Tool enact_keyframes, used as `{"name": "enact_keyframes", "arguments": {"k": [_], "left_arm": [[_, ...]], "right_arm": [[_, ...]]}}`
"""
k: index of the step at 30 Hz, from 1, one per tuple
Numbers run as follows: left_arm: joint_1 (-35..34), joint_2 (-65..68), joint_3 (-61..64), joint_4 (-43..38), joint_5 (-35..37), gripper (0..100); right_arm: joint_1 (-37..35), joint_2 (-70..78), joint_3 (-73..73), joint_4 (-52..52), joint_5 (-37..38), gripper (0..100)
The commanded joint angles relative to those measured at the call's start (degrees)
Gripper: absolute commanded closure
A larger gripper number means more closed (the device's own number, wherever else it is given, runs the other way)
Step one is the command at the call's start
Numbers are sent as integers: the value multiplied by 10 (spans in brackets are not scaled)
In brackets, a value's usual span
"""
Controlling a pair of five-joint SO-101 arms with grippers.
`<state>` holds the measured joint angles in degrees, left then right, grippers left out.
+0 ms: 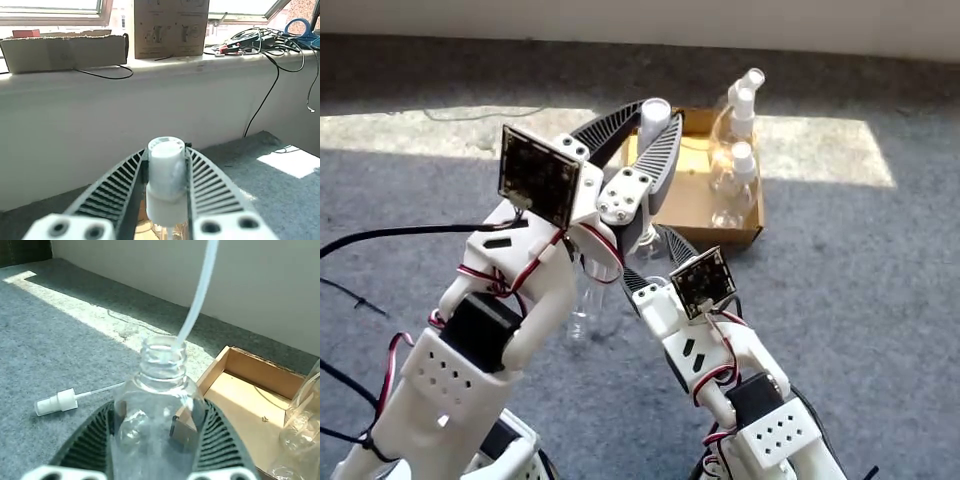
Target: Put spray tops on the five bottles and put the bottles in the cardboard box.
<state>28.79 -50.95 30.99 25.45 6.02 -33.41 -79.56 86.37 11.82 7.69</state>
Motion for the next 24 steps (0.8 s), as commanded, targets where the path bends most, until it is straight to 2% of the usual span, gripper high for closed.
{"name": "enact_keyframes", "arguments": {"k": [1, 8, 20, 24], "left_arm": [[4, -9, 29, -7, -2, 994], [1, -10, 140, -7, -3, 993], [-24, -11, 196, -6, -3, 993], [-25, -11, 204, -5, -3, 992]], "right_arm": [[8, 1, -7, 2, 4, 994], [9, 1, -8, 2, 4, 994], [15, 1, -12, 0, 3, 994], [54, 1, -12, -1, -76, 994]]}}
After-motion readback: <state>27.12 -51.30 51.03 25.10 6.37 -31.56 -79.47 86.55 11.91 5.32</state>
